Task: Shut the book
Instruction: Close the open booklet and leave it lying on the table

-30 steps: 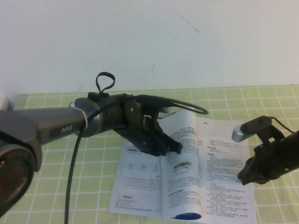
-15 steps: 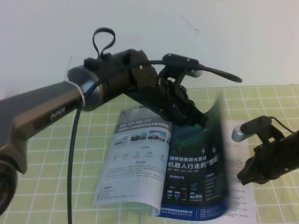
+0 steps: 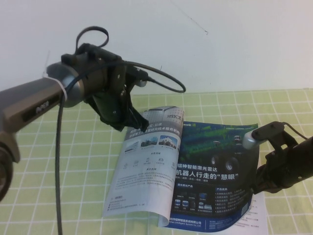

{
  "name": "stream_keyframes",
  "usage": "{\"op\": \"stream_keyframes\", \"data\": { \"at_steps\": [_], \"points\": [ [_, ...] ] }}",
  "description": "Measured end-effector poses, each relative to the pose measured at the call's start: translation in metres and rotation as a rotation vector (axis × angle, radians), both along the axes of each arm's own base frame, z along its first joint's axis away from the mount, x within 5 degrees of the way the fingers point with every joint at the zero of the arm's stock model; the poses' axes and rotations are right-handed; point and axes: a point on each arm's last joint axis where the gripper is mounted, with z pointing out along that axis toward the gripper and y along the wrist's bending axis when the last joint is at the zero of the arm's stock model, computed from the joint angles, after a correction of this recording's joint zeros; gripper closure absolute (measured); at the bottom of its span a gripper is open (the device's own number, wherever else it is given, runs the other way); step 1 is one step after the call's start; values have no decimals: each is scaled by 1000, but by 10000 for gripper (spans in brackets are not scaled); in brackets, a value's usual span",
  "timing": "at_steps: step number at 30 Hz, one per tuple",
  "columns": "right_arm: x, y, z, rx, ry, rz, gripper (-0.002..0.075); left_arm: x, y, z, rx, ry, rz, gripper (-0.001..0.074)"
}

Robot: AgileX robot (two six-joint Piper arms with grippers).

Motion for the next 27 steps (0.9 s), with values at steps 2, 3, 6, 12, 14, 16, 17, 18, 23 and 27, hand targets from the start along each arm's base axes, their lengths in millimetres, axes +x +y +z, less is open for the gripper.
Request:
{"op": "stream_keyframes", "data": {
  "at_steps": [2, 3, 6, 12, 14, 16, 17, 18, 23, 27],
  "points": [
    [0, 0, 0, 0, 0, 0, 729, 3, -1, -14, 16, 35, 10, 738],
    [0, 0, 0, 0, 0, 0, 729, 3, -1, -22, 24, 58, 20, 738],
    [0, 0, 0, 0, 0, 0, 729, 4, -2, -41, 38, 120, 56, 738],
    [0, 0, 0, 2, 2, 0, 729, -6, -26, -55, -184, 276, -29, 738],
    [0, 0, 0, 2, 2, -1, 729, -11, -40, -51, -346, 318, -93, 738],
    [0, 0, 0, 4, 2, -4, 729, -15, -56, -43, -517, 346, -159, 738],
    [0, 0, 0, 4, 2, -4, 729, -17, -62, -39, -595, 359, -177, 738],
    [0, 0, 0, 6, 4, -4, 729, -19, -68, -35, -662, 363, -208, 738],
    [0, 0, 0, 7, 3, -4, 729, -27, -81, -16, -865, 344, -403, 738],
    [1, -1, 7, -3, -30, 4, 729, -36, -89, 4, -1049, 328, -574, 738]
  ]
}}
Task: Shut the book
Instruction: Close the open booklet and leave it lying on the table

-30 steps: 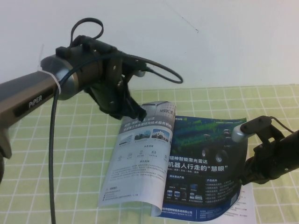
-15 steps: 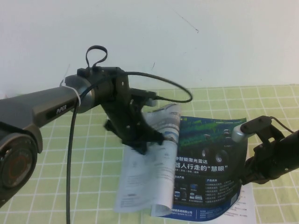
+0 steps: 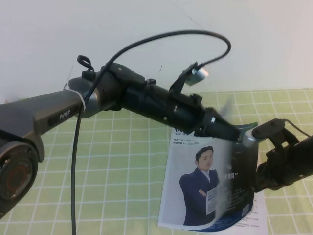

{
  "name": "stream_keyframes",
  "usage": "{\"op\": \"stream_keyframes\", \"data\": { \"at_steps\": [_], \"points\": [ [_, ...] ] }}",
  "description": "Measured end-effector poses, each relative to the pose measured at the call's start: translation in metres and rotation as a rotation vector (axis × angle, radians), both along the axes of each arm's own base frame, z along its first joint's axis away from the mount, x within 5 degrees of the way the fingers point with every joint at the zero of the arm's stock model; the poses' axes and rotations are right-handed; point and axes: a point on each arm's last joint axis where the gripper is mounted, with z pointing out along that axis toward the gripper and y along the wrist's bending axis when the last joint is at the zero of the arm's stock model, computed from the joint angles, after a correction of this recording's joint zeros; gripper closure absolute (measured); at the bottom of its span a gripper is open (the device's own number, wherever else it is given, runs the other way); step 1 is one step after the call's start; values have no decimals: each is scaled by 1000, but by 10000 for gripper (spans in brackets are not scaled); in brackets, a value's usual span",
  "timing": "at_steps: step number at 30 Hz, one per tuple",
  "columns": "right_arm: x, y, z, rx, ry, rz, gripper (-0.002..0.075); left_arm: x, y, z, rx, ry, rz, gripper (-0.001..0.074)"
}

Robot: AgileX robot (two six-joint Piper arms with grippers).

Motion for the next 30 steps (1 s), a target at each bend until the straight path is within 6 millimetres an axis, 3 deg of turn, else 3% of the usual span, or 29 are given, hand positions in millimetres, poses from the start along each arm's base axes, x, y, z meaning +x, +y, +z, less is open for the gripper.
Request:
{"op": "stream_keyframes", "data": {
  "at_steps": [4, 9, 14, 21, 26, 30],
  "points": [
    [-3, -5, 27, -51, -107, 62, 729, -2, -1, 21, -117, -31, 3, 738],
    [-14, -15, 69, -155, -225, 140, 729, -7, 11, 49, -120, -93, 7, 738],
    [-39, -36, 113, -342, -290, 163, 729, -15, 47, 78, 187, -209, 117, 738],
    [-81, -66, 159, -498, -291, -57, 729, -28, 109, 125, 700, -482, 405, 738],
    [-118, -70, 185, -385, -374, -150, 729, -58, 140, 170, 747, -653, 622, 738],
    [-154, -70, 190, -260, -433, -190, 729, -92, 159, 181, 688, -781, 746, 738]
  ]
}}
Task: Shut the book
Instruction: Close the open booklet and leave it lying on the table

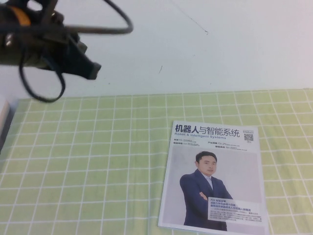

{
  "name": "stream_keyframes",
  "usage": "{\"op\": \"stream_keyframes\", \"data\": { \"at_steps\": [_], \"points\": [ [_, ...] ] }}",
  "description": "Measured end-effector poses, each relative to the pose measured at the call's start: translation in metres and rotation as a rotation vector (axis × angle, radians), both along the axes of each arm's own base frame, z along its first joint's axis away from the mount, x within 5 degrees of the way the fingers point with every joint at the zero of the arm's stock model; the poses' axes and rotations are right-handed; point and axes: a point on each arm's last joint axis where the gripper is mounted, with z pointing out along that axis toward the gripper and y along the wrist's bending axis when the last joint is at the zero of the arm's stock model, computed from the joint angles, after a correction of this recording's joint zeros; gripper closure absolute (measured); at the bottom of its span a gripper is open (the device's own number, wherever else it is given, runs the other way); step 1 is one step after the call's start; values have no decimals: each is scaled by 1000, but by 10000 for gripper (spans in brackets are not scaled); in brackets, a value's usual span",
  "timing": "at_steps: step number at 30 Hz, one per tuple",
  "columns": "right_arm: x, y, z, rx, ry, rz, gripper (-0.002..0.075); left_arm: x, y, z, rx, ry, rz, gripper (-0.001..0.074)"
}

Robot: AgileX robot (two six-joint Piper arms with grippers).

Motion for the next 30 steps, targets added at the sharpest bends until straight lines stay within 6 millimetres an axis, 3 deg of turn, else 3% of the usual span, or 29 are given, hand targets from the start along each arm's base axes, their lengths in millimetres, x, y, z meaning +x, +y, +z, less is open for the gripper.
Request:
{"op": "stream_keyframes", "data": {
  "at_steps": [3, 8, 11, 14, 24, 30],
  "points": [
    [-29, -3, -7, 58, -57, 2, 729, -29, 12, -11, -21, -74, 1, 738],
    [-70, -11, -31, 104, -178, 8, 729, -86, 33, -57, -54, -213, -15, 738],
    [-86, -13, -48, 137, -260, 12, 729, -111, 42, -91, -76, -264, -24, 738],
    [-96, -14, -60, 171, -340, 17, 729, -129, 48, -109, -112, -344, -31, 738],
    [-101, -13, -73, 216, -335, 17, 729, -153, 59, -123, -138, -391, -17, 738],
    [-102, -13, -73, 215, -330, 17, 729, -173, 82, -126, -123, -337, 136, 738]
  ]
}}
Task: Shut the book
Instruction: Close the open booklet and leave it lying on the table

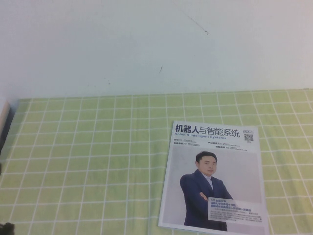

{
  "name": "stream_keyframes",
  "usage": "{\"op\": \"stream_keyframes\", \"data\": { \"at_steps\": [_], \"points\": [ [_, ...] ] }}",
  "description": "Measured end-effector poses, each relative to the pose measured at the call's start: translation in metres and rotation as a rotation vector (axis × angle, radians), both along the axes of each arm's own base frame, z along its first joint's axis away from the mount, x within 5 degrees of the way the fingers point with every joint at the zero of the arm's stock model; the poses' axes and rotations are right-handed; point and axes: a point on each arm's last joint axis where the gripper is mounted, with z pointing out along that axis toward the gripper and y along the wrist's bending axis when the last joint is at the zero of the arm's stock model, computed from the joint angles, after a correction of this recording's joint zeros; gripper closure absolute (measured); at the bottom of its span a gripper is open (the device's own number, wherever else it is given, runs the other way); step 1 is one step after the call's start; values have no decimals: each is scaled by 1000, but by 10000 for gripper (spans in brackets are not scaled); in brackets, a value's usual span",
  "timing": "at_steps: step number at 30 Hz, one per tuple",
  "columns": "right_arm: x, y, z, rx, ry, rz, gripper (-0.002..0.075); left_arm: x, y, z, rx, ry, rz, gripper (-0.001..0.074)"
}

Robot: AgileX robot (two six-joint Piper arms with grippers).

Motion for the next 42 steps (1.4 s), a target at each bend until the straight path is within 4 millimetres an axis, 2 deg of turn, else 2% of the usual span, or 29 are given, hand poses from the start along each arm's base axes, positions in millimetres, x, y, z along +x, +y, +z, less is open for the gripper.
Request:
{"op": "stream_keyframes", "data": {
  "at_steps": [4, 10, 15, 17, 22, 25, 26, 29, 34, 42],
  "points": [
    [0, 0, 0, 0, 0, 0, 729, -23, 15, 1, -113, 8, 148, 738],
    [0, 0, 0, 1, 0, 0, 729, -53, 21, 5, -166, -121, 242, 738],
    [0, 0, 0, 1, 0, 0, 729, -65, 22, -12, -180, -169, 280, 738],
    [0, 0, 0, 1, 0, 0, 729, -66, 21, -24, -195, -163, 283, 738],
    [0, 0, 0, 2, 0, 0, 729, -57, 21, -69, -217, -44, 288, 738],
    [0, 0, 0, 1, 1, 0, 729, -51, 22, -111, -198, 73, 304, 738],
    [0, 0, 0, 1, 1, 0, 729, -51, 22, -115, -183, 93, 305, 738],
    [0, 0, 0, 2, -1, 0, 729, -51, 24, -115, -107, 81, 304, 738],
    [0, 0, 0, 2, -1, 0, 729, -51, 24, -115, -78, 74, 281, 738],
    [0, 0, 0, 2, -1, 0, 729, -51, 21, -115, -130, 81, 249, 738]
  ]
}}
